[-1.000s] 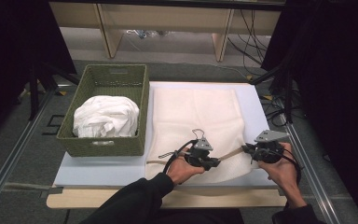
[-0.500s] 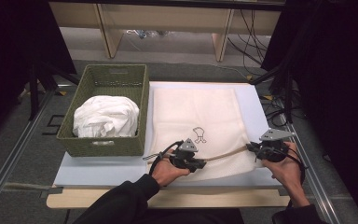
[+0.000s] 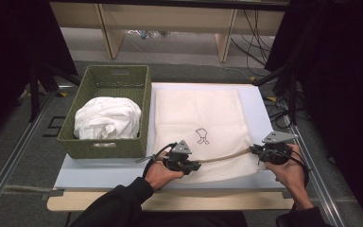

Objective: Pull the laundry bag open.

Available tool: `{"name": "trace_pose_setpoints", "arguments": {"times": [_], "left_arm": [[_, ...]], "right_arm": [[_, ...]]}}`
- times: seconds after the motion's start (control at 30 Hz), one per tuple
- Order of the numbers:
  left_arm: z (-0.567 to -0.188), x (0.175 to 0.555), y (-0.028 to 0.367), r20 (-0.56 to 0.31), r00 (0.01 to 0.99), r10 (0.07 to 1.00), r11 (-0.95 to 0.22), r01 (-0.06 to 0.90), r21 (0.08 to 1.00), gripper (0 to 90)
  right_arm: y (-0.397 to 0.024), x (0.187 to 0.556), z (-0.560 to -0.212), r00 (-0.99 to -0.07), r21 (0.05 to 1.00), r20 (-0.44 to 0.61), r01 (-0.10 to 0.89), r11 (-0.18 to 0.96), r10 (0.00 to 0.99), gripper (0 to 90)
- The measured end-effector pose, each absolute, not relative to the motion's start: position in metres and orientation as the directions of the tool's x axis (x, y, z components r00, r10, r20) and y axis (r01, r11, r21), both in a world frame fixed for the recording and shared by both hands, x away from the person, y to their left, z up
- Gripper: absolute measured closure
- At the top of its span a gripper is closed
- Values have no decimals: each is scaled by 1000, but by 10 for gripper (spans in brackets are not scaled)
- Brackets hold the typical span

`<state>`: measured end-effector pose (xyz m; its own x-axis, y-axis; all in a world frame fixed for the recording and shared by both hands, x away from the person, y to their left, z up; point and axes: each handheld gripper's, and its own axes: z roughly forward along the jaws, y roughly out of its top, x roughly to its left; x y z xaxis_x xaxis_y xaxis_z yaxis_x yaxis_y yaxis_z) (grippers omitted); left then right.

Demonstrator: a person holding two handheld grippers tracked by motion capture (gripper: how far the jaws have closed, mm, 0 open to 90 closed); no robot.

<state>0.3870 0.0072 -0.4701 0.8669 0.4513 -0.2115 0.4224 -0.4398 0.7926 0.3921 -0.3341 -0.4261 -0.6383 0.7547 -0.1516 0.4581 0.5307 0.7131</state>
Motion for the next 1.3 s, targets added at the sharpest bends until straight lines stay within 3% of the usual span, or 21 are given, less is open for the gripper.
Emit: {"name": "trace_pose_setpoints", "arguments": {"times": [1.3], "left_arm": [[-464,375,83,-194,810,554,-444,484,754,868]], "right_arm": [[-334,394,-435,-638,676,-152,490,551,755,843]]}}
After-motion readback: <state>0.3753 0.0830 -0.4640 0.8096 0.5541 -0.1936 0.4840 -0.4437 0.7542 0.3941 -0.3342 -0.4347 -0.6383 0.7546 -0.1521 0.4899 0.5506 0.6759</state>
